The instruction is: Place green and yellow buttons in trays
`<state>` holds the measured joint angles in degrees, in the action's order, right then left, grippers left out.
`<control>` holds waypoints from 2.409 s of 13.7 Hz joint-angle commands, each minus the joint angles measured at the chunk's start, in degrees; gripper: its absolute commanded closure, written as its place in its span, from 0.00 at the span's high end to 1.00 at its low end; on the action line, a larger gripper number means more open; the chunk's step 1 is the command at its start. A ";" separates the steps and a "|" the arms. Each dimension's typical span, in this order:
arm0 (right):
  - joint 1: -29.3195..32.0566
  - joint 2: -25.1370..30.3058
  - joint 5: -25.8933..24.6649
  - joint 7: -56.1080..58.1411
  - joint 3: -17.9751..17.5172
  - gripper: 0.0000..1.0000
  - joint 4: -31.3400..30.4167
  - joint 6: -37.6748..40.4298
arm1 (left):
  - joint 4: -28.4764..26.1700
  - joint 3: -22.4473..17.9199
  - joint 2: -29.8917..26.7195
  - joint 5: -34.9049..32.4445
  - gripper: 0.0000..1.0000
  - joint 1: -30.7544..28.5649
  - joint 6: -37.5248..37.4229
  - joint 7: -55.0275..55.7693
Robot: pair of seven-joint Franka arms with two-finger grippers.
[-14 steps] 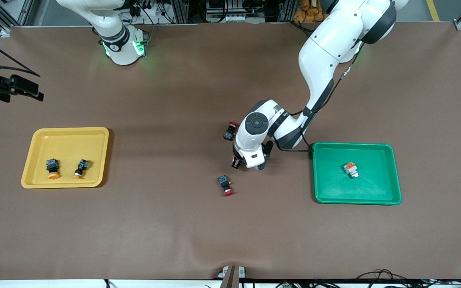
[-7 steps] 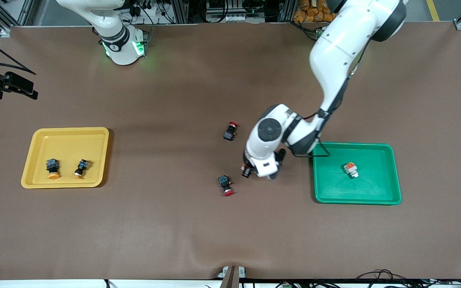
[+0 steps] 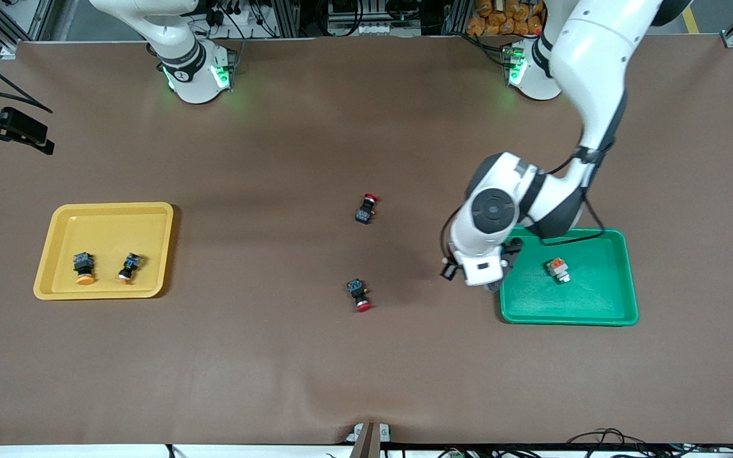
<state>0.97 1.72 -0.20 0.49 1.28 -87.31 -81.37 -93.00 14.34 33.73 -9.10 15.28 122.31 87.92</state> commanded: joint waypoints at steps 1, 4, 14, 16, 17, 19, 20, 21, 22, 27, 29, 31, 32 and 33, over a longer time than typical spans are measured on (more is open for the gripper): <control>1.05 0.65 0.64 -1.98 -0.49 1.00 1.00 -0.11 | -8.06 0.52 -5.42 -0.65 0.00 -5.85 0.03 -9.12; 1.05 0.57 0.99 -3.04 -0.49 1.00 1.00 -1.51 | -11.15 0.43 -6.31 -0.65 0.00 -12.10 0.12 -19.95; -0.09 0.13 2.23 -2.95 -0.76 1.00 0.56 -1.42 | -12.21 0.43 -0.16 -0.74 0.00 -17.83 11.36 -30.96; 0.17 0.13 2.23 -2.86 -0.67 1.00 0.56 -1.60 | -12.03 0.43 0.99 -0.74 0.00 -18.09 11.98 -32.27; 0.35 0.13 2.23 -2.86 -0.58 1.00 0.56 -1.60 | -12.03 0.34 1.25 -0.74 0.00 -18.27 12.33 -32.45; 0.44 0.04 2.23 -2.69 -0.58 1.00 0.64 -1.69 | -12.03 0.43 1.60 -0.74 0.07 -18.53 12.60 -32.81; 0.44 -0.05 2.14 -2.69 -0.58 1.00 0.64 -1.78 | -12.21 0.43 1.87 -0.74 0.36 -18.53 13.38 -32.81; 0.44 -0.05 2.14 -2.60 -0.58 1.00 0.64 -1.69 | -12.21 0.43 1.87 -0.65 0.67 -18.53 13.91 -32.72; 0.44 -0.05 2.14 -2.60 -0.58 1.00 0.64 -1.69 | -12.21 0.43 2.04 -0.65 0.84 -18.45 14.00 -32.55; 0.44 -0.05 2.14 -2.86 -0.58 1.00 0.73 -1.78 | -12.30 0.52 -1.02 -0.39 1.00 -18.36 11.99 -31.67; 0.35 -0.05 2.14 -2.86 -0.58 1.00 0.82 -1.69 | -11.86 1.65 -4.71 -0.39 1.00 -18.53 7.61 -31.58; 0.35 -0.05 2.14 -2.78 -0.58 1.00 0.91 -1.69 | -11.24 2.62 -8.83 -0.48 1.00 -18.53 2.69 -32.10; 0.35 -0.05 2.14 -2.78 -0.58 1.00 0.91 -1.60 | -11.16 3.58 -11.03 -0.39 1.00 -18.53 0.41 -32.54; 0.35 -0.05 2.14 -2.78 -0.58 1.00 0.91 -1.51 | -10.46 4.64 -12.79 -0.39 1.00 -18.53 -1.88 -32.81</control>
<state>0.91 1.44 1.31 -1.65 0.90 -86.58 -82.91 -102.74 17.11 26.15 -9.10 -2.82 124.85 55.65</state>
